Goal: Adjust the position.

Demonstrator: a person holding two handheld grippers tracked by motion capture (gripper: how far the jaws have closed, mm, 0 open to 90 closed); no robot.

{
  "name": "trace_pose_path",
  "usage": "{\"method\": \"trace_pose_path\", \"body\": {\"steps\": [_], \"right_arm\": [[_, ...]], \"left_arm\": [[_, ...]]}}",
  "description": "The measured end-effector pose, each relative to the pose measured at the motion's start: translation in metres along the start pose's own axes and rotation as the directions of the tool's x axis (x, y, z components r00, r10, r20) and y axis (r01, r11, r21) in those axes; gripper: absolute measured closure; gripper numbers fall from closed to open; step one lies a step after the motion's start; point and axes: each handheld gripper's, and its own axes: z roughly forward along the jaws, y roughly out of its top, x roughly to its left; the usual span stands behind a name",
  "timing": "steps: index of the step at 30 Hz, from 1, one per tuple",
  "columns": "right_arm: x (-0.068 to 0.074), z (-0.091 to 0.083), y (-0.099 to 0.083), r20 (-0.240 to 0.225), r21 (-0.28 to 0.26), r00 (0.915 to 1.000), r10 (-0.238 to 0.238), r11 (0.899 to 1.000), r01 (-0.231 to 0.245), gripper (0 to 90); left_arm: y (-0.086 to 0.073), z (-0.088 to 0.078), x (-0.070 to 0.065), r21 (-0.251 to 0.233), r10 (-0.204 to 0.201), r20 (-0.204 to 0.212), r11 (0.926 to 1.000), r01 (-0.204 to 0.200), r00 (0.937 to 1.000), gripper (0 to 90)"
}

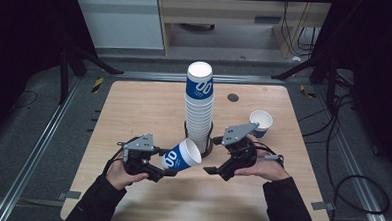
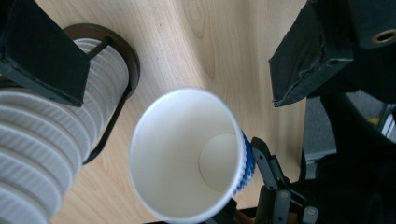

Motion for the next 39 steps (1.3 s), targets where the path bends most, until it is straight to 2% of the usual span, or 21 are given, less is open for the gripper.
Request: {"method": "trace_pose_path", "body": {"steps": [5,9,22,29,35,39], "right_arm": [[0.001,-0.002,-0.011,0.010,-0.079,0.9986,0.052,0.996,-0.051,5.7],[0.002,0.004,-0.016,0.006,-0.111,0.9967,0.082,0.991,-0.080,5.5],[0.004,0.028,-0.014,-0.086,-0.116,0.9919,0.094,0.988,-0.104,5.0],[0.004,0.038,-0.011,-0.122,-0.105,0.9880,0.095,0.989,-0.108,5.3],[0.004,0.043,-0.012,-0.167,-0.100,0.9814,0.094,0.989,-0.112,11.8],[0.004,0.043,-0.013,-0.184,-0.093,0.9785,0.094,0.989,-0.113,13.0]], "left_arm": [[0.000,0.002,-0.001,-0.049,0.003,0.005,0.9988,-0.002,1.0000,26.4],[-0.001,0.007,-0.004,-0.054,0.010,0.009,0.9985,-0.009,0.9999,26.4],[0.000,0.015,-0.012,-0.050,0.046,0.053,0.9978,-0.043,0.9975,26.4],[0.000,0.019,-0.016,-0.033,0.062,0.079,0.9977,-0.060,0.9949,26.4],[0.000,0.019,-0.016,-0.019,0.063,0.089,0.9979,-0.061,0.9940,26.4],[-0.001,0.020,-0.015,-0.006,0.064,0.094,0.9979,-0.064,0.9934,26.4]]}}
